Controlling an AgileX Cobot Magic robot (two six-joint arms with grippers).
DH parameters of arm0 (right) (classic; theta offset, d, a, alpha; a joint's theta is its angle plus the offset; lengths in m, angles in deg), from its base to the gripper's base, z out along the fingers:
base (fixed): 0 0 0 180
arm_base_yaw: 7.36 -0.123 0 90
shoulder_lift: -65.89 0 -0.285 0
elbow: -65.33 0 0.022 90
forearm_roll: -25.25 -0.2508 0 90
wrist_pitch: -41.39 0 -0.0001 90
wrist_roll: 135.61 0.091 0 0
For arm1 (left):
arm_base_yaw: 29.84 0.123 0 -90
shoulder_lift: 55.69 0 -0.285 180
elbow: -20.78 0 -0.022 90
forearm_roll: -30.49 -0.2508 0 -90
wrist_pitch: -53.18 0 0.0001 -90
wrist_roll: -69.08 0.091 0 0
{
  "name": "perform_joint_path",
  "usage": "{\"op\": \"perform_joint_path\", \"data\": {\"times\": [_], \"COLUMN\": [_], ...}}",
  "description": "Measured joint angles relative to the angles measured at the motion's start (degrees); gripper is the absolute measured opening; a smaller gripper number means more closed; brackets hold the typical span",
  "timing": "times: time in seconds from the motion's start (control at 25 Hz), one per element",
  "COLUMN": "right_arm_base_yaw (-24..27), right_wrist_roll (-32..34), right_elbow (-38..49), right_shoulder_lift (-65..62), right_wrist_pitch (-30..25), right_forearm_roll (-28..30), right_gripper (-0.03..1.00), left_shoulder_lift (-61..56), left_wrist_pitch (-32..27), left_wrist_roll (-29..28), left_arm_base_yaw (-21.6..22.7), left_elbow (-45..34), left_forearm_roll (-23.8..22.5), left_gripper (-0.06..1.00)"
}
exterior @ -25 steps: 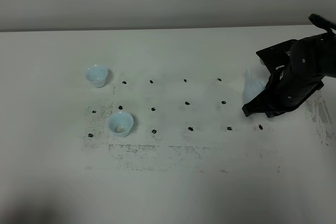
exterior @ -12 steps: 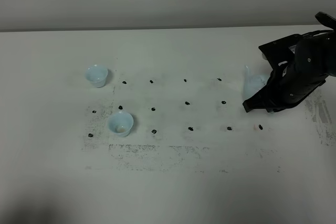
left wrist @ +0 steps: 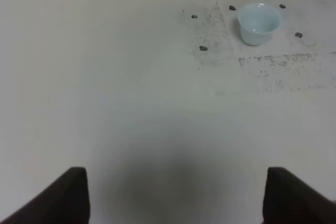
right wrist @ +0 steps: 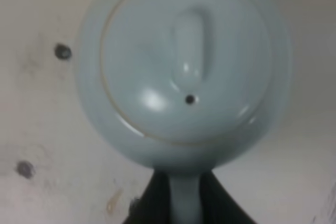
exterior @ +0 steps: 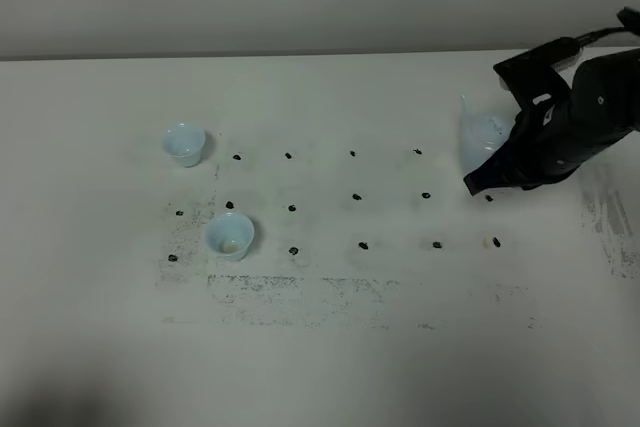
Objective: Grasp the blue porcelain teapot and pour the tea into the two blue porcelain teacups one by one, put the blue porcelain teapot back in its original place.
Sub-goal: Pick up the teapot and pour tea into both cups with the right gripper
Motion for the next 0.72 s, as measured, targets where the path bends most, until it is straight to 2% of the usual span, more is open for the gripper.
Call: {"op": "perform_joint_path", "data": {"times": [0.16, 0.36, 0.72], "right_arm_base_yaw": [0.0, -0.8, -5.0], "right_wrist_roll": [-6.6, -11.8, -24.3], "right_elbow": [-3.2, -7.4, -19.5], "right_shoulder_lift": [0.0, 0.0, 6.8], "right_wrist_pitch": [-0.1, -0.4, -5.1], "right_forearm_roll": [-2.3, -2.5, -2.3], "right_gripper": [0.04, 0.04, 0.04], "left_shoulder_lift": [0.0, 0.0, 0.0], "left_wrist_pitch": [0.0, 0.0, 0.0], "left_wrist_roll": [0.0, 0.0, 0.0], "left_arm_base_yaw": [0.0, 0.0, 0.0], "left_elbow": [0.0, 0.0, 0.0], "left_forearm_roll": [0.0, 0.0, 0.0], "left_gripper": [0.65, 0.65, 0.65]}}
